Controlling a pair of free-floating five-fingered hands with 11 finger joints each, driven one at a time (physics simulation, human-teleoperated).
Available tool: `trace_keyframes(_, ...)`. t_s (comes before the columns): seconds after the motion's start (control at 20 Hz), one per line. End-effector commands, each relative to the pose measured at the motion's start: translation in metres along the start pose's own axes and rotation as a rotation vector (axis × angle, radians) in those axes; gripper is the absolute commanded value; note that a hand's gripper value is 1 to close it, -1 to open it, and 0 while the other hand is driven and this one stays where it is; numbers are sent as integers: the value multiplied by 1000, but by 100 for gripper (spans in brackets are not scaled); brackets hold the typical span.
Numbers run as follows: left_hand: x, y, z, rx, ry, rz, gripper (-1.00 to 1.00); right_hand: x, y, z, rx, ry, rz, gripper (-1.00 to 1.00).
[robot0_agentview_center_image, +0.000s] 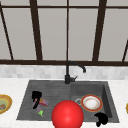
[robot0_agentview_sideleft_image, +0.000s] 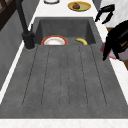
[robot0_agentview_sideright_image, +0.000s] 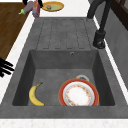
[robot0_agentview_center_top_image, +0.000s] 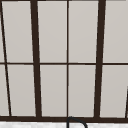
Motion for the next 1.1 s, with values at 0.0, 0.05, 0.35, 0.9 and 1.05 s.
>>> trace_keyframes(0.0,-1,0,27,-59,27,12,100,0,0,0,0,0,0,0)
trace_keyframes(0.05,-2,0,33,-62,29,11,100,0,0,0,0,0,0,0)
trace_keyframes(0.35,-6,-3,73,-70,37,12,100,0,0,0,0,0,0,0)
trace_keyframes(0.9,-15,0,155,-69,28,57,100,0,0,0,0,0,0,0)
trace_keyframes(1.05,-17,1,179,-71,29,65,100,0,0,0,0,0,0,0)
